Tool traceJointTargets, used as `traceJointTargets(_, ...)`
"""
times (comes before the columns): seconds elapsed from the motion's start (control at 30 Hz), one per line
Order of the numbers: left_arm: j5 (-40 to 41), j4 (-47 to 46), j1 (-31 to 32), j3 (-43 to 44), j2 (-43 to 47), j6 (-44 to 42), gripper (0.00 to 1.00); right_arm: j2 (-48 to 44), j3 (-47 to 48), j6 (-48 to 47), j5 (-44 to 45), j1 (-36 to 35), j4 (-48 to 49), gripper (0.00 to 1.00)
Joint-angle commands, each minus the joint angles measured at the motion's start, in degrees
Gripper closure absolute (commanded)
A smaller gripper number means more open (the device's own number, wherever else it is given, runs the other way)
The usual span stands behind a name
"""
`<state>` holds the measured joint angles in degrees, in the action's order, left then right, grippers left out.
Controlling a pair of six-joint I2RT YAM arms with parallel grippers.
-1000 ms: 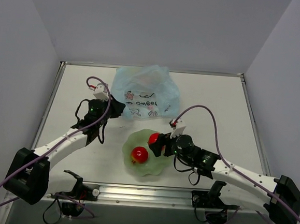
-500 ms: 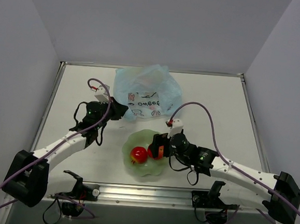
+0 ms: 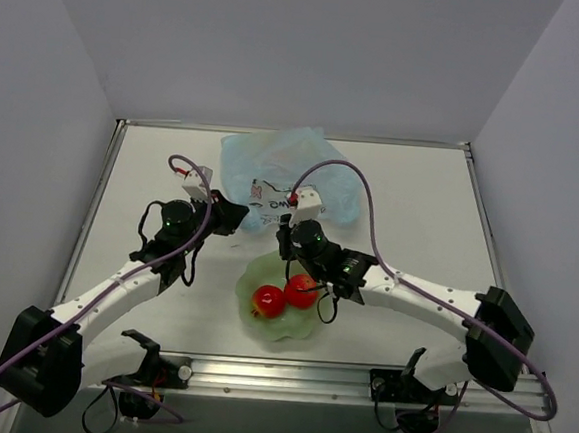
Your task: Take the fake fruits out of the plastic bag
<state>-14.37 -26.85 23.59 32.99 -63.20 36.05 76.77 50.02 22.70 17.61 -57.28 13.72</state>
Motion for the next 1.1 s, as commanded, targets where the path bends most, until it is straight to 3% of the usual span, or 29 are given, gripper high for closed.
traceJointTargets(0.0,-1.01,-1.37,0.49,1.46,1.85,-2.04,0.98,9.43,5.43,-4.68,7.26,1.72,9.81,0.90)
traceJointTargets(0.27,-1.44,-2.14,0.57,1.11,1.24,-2.22,0.98,29.63,14.22,-2.57,8.49,9.72,24.86,0.87)
traceJointTargets(0.47,-4.43,-5.93,0.66,0.23,0.01,-0.28,0.98,40.19,22.31,-0.55,14.21,10.43,29.78,0.70)
traceJointTargets(0.57,-5.14,-6.63,0.66,0.32,-0.70,0.24,0.98,43.80,25.56,0.59,14.04,11.66,31.72,0.41)
traceJointTargets(0.6,-5.31,-6.72,0.66,0.23,-1.22,0.33,0.98,44.60,26.44,0.77,13.95,12.01,31.46,0.23)
traceJointTargets(0.7,-5.67,-7.07,0.66,0.32,-1.75,0.69,0.98,47.06,29.25,1.73,15.09,12.98,30.85,0.03)
traceJointTargets(1.07,-8.39,-11.82,0.66,-0.74,-3.07,2.79,0.98,60.23,45.41,3.32,9.91,17.90,25.32,0.00)
